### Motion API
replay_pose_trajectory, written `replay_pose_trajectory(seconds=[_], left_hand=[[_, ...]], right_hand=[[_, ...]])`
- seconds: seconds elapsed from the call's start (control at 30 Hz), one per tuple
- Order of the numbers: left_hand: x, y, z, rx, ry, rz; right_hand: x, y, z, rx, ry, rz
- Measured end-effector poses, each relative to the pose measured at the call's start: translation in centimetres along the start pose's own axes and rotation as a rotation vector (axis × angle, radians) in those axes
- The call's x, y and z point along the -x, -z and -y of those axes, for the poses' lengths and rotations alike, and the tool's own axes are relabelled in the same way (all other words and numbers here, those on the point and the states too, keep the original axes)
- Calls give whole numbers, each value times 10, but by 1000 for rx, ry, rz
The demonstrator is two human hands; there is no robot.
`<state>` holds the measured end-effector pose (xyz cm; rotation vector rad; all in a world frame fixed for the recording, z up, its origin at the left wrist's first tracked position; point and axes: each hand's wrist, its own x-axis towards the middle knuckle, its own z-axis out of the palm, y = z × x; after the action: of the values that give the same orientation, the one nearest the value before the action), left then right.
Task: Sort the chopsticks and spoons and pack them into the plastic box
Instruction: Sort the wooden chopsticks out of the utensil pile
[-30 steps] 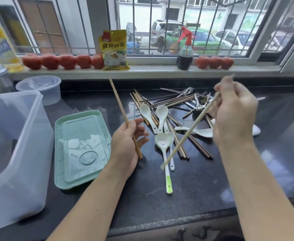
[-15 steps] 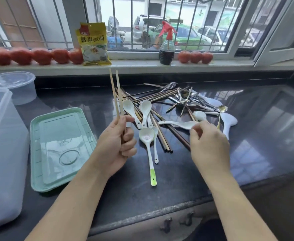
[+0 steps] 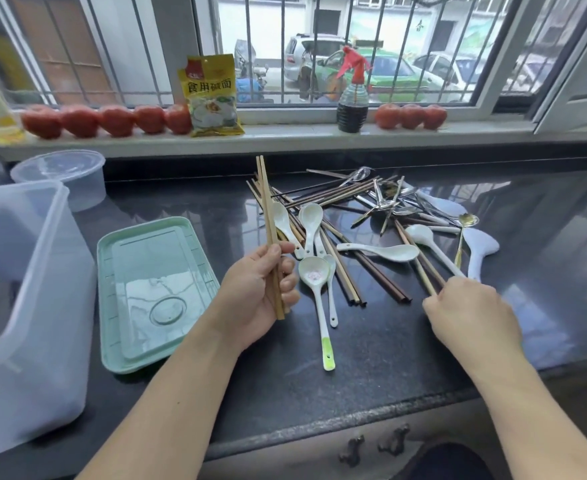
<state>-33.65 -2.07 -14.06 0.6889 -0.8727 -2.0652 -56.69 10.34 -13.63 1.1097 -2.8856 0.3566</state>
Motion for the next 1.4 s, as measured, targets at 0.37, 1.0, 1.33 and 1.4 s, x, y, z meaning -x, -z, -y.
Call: replay_pose_trajectory(seconds=[0.37, 1.0, 1.33, 1.4], left_hand=[[2, 0, 2, -64, -32, -16], [-19, 6, -7, 155, -71, -171], [-83, 19, -26, -727, -124, -556], [-81, 20, -26, -757, -153, -575]], right_hand=[[16, 14, -17, -311, -111, -22], [30, -28, 149, -660, 540, 350], [-79, -10, 148, -918, 489, 598], [-70, -21, 147, -846, 522, 589]])
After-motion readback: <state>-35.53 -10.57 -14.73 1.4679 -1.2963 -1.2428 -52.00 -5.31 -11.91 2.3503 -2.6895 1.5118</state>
